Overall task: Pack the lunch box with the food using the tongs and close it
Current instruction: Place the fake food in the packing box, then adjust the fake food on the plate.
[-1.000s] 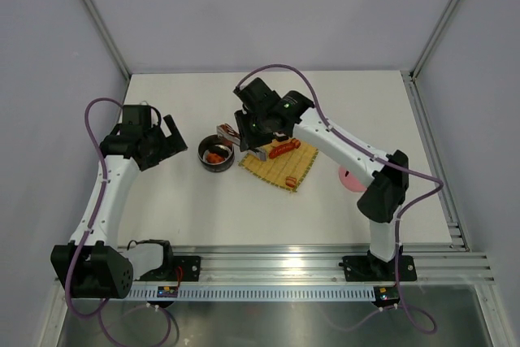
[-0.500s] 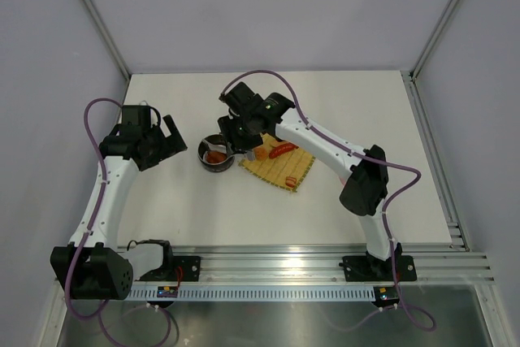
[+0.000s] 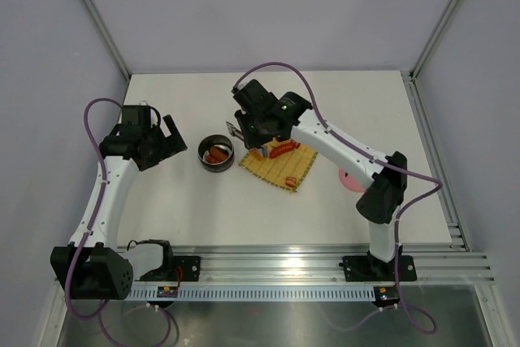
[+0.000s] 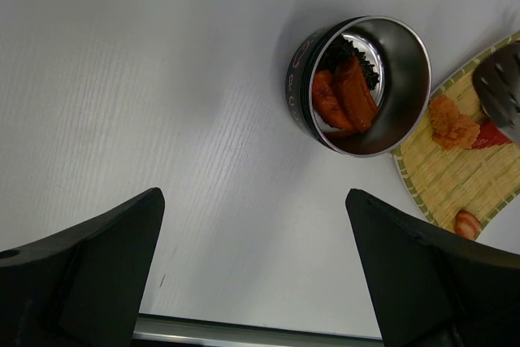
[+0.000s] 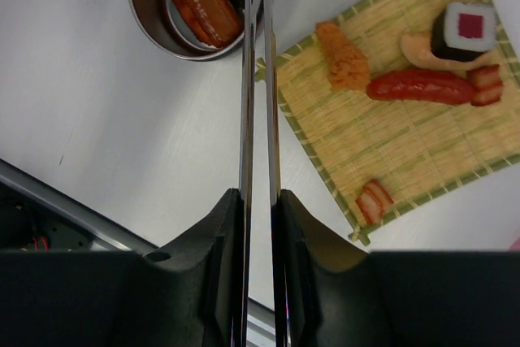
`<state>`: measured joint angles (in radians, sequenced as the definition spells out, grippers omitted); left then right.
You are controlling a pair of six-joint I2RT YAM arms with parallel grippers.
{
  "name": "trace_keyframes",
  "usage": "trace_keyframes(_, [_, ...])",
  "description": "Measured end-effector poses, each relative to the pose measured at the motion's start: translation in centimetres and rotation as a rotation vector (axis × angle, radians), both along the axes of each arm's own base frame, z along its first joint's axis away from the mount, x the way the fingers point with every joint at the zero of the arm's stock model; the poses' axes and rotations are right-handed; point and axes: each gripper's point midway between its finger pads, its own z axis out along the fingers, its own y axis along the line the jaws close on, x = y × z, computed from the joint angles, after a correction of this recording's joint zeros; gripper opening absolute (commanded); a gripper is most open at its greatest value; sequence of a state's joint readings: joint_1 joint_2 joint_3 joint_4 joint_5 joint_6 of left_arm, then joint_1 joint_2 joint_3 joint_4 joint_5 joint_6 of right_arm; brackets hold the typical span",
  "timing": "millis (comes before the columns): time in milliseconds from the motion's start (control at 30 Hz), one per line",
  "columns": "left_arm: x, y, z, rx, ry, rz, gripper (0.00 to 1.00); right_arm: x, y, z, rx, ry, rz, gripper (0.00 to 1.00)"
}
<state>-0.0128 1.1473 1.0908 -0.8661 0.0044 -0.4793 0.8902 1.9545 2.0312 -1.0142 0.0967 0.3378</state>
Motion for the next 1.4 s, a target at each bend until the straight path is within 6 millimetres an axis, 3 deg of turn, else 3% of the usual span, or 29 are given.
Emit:
trace_keyframes(100, [0.0, 0.0, 0.0, 0.0, 0.0, 0.0, 0.99, -0.3, -2.7, 1.5, 0.003, -0.03, -0.045, 0.27])
trace_keyframes(200, [0.0, 0.0, 0.0, 0.0, 0.0, 0.0, 0.99, -0.1, -6.9, 2.2, 0.018, -0.043, -0.131, 0.28])
trace_keyframes(333, [0.0, 0.0, 0.0, 0.0, 0.0, 0.0, 0.99, 0.3, -14.2, 1.4, 0.001, -0.03, -0.304, 0.32])
trace_keyframes(467, [0.1, 0.0, 0.0, 0.0, -0.002, 0.0, 0.99, -0.4, -17.4, -0.2, -0.028, 0.002, -0.381, 0.37])
trace_keyframes(700, [0.0, 0.0, -0.1, 0.0, 0.0, 0.0, 0.99, -1.4, -17.4, -2.5, -0.047, 0.065, -0.374, 0.38])
trace_keyframes(1267, [0.0, 0.0, -0.1, 0.0, 0.001, 0.0, 0.99, -0.7, -12.3, -4.1, 0.024, 0.13, -0.276, 0.38])
trace_keyframes(1400, [0.0, 0.0, -0.1, 0.0, 0.001, 0.0, 0.99, -0.7, -11.9, -4.9, 0.014, 0.143, -0.27, 0.38])
